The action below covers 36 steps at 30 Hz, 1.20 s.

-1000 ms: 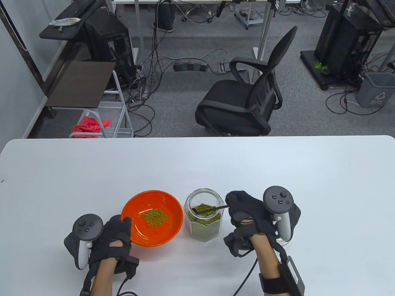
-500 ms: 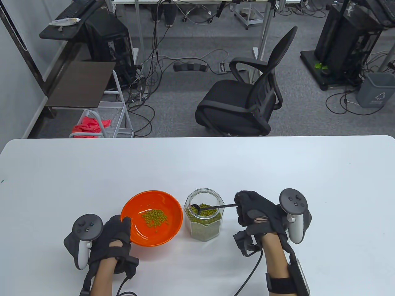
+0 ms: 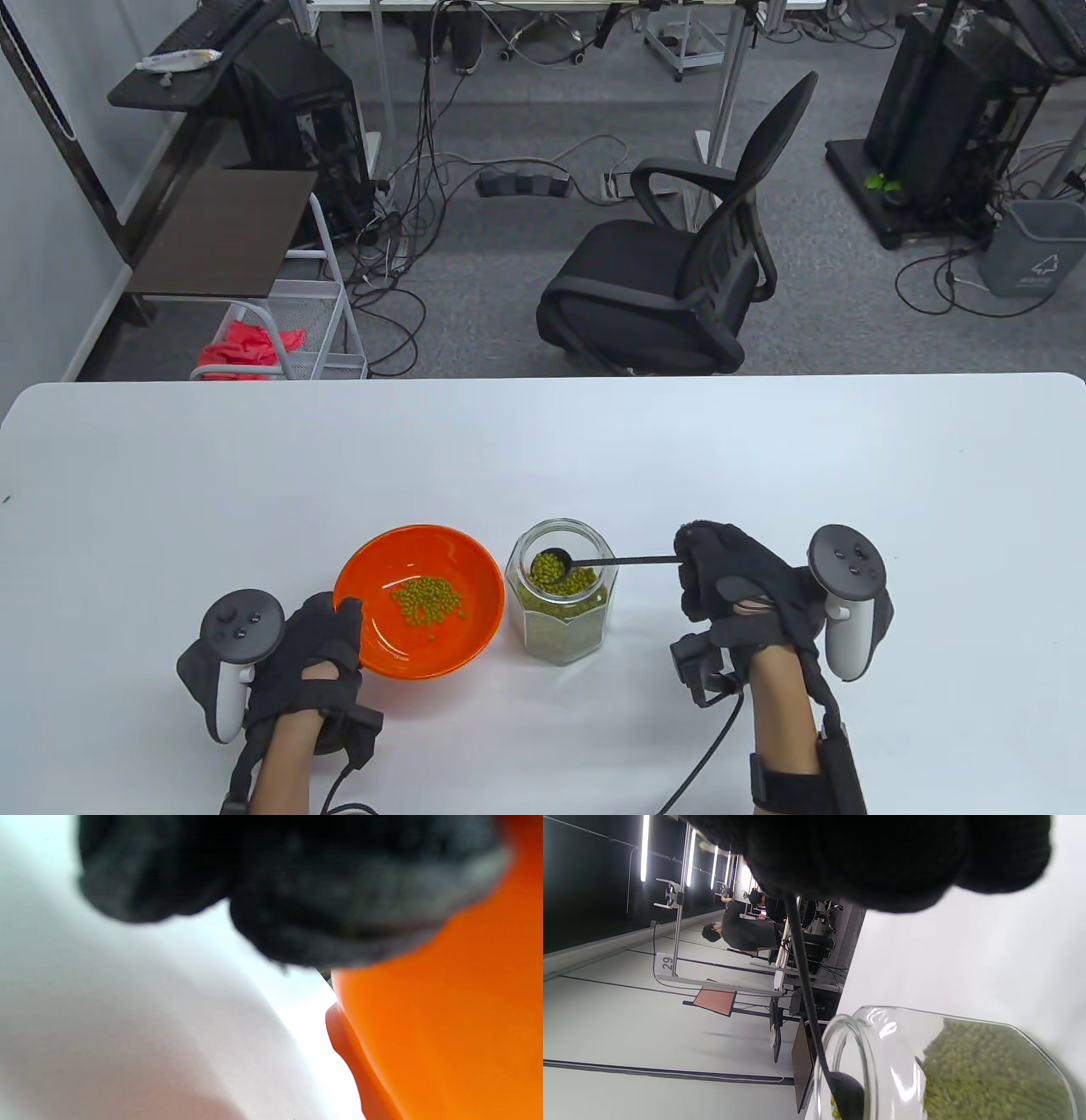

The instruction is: Portion mung beans with measuring scoop (Bowl in hand)

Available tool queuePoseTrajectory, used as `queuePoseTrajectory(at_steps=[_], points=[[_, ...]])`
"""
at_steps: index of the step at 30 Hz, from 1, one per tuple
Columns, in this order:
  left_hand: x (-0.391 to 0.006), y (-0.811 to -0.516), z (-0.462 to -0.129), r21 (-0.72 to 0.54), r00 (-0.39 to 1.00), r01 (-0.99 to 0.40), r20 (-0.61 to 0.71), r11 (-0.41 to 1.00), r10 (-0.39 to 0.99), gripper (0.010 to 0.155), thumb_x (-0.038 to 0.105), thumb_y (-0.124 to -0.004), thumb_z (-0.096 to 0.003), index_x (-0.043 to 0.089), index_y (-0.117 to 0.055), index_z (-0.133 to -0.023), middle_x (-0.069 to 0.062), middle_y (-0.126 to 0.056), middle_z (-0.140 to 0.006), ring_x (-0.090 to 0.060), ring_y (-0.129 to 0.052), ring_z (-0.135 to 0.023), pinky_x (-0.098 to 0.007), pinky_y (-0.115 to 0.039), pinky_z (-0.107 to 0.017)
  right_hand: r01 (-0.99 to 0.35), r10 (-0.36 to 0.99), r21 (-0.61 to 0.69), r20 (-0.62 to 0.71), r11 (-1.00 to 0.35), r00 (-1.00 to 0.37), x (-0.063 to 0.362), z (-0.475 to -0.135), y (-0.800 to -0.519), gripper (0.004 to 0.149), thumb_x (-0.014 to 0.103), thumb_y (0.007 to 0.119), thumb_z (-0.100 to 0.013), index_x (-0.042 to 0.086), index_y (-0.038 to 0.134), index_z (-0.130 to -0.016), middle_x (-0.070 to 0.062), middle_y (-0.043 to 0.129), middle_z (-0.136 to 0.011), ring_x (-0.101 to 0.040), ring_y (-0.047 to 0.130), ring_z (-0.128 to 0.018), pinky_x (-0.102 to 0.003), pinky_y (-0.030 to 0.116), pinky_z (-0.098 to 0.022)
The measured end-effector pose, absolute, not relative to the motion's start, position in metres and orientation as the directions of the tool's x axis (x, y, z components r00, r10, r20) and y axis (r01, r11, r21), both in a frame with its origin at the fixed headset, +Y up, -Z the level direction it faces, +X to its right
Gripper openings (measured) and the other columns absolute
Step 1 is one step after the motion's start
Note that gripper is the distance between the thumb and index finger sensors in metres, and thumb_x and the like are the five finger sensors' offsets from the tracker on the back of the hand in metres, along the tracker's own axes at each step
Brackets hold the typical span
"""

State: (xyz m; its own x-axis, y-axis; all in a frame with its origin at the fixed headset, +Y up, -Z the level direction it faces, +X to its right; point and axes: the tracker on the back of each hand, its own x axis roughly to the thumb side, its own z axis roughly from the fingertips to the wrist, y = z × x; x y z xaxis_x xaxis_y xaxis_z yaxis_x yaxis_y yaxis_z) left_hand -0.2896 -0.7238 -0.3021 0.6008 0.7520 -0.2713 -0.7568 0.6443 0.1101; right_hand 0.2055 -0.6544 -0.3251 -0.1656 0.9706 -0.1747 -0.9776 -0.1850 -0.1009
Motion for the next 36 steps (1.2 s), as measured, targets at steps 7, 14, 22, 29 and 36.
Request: queuePoseTrajectory(at_steps=[7, 14, 22, 29, 36], points=[[-0.289, -0.724, -0.302, 0.108, 0.602, -0.756, -0.27, 0.645, 0.751, 0.052, 0.05, -0.073, -0.0526, 0.012, -0.081, -0.087, 0.014, -0.098, -0.035, 0.006, -0.102, -0.003, -0.015, -0.093, -0.004, -0.987, 0.99, -0.113, -0.097, -0.112, -0.101, 0.212, -0.316, -0.639, 0.039, 0.029, 0.072, -0.048, 0.007, 0.083, -0.077, -0.015, 0.093, -0.047, -0.022, 0.096, -0.025, -0.055, 0.082, -0.034], [-0.288, -0.725, -0.302, 0.104, 0.604, -0.754, -0.276, 0.649, 0.747, 0.052, 0.05, -0.073, -0.0525, 0.012, -0.081, -0.087, 0.014, -0.098, -0.035, 0.006, -0.102, -0.003, -0.015, -0.093, -0.004, -0.995, 0.994, -0.025, -0.048, -0.1, -0.099, 0.188, -0.317, -0.636, 0.039, 0.029, 0.071, -0.048, 0.008, 0.081, -0.08, -0.015, 0.092, -0.051, -0.023, 0.095, -0.029, -0.056, 0.08, -0.037], [-0.288, -0.725, -0.302, 0.103, 0.61, -0.75, -0.275, 0.654, 0.743, 0.052, 0.05, -0.073, -0.0525, 0.012, -0.081, -0.087, 0.014, -0.098, -0.035, 0.006, -0.102, -0.003, -0.016, -0.093, -0.004, -0.989, 0.994, 0.097, -0.02, -0.108, -0.11, 0.15, -0.32, -0.642, 0.04, 0.026, 0.073, -0.047, 0.008, 0.08, -0.083, -0.018, 0.091, -0.057, -0.027, 0.096, -0.037, -0.059, 0.077, -0.043], [-0.288, -0.725, -0.302, 0.105, 0.613, -0.747, -0.274, 0.657, 0.741, 0.052, 0.05, -0.073, -0.0525, 0.012, -0.081, -0.087, 0.014, -0.098, -0.035, 0.006, -0.102, -0.003, -0.015, -0.093, -0.004, -0.967, 0.981, 0.164, 0.046, -0.194, -0.189, 0.121, -0.315, -0.64, 0.042, 0.022, 0.075, -0.046, 0.009, 0.078, -0.085, -0.02, 0.089, -0.063, -0.031, 0.096, -0.044, -0.061, 0.074, -0.047], [-0.288, -0.724, -0.302, 0.104, 0.614, -0.747, -0.271, 0.656, 0.742, 0.052, 0.05, -0.073, -0.0526, 0.012, -0.081, -0.087, 0.014, -0.098, -0.035, 0.006, -0.102, -0.003, -0.015, -0.093, -0.004, -0.901, 0.924, 0.218, 0.156, -0.376, -0.348, 0.093, -0.307, -0.635, 0.045, 0.017, 0.075, -0.045, 0.009, 0.076, -0.09, -0.022, 0.085, -0.072, -0.036, 0.093, -0.054, -0.064, 0.069, -0.052]])
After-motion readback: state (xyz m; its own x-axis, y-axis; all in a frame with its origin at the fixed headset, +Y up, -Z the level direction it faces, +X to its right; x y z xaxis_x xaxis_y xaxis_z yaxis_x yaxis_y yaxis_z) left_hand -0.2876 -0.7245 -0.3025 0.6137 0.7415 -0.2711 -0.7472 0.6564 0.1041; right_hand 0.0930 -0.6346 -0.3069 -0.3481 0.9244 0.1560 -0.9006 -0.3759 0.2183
